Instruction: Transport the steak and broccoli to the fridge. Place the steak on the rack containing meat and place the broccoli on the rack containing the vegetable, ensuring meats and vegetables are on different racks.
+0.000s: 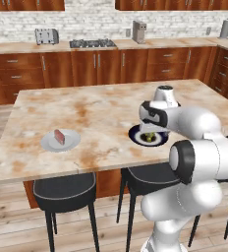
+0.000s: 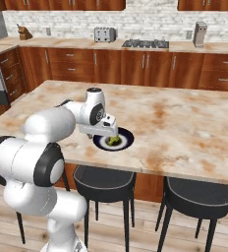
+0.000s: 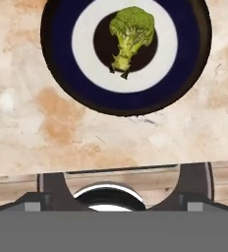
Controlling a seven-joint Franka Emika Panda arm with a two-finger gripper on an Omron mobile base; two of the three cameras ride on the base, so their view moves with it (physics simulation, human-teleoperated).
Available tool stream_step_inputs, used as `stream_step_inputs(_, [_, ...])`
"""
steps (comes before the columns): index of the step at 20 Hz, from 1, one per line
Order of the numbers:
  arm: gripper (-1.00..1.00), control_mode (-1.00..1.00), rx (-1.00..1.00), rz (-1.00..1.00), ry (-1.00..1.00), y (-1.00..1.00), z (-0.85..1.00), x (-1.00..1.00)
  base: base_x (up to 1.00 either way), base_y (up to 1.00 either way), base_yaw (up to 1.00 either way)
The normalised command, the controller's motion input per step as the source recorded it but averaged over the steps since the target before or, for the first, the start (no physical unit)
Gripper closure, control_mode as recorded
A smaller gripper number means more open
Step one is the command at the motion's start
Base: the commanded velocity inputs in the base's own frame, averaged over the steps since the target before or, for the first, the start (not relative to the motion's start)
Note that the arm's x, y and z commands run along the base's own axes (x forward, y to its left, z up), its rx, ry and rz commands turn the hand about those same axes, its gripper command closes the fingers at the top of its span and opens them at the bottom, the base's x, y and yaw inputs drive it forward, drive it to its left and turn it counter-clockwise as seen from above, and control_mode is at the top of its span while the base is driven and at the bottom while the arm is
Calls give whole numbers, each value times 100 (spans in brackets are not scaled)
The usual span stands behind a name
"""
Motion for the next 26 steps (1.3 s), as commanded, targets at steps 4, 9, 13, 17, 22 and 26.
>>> stream_step_inputs(4, [-100,-100,0,0,0,-19,-38,51,0,0,0])
stream_step_inputs(9, [-100,-100,0,0,0,-8,-35,57,0,0,0])
stream_step_inputs(13, [-100,-100,0,0,0,-11,-36,53,0,0,0])
stream_step_inputs(17, [-100,-100,0,0,0,-5,-36,55,0,0,0])
stream_step_inputs(22, [-100,-100,0,0,1,-2,-32,50,0,0,0])
stream_step_inputs(26, [-100,-100,0,0,6,-1,-33,40,0,0,0])
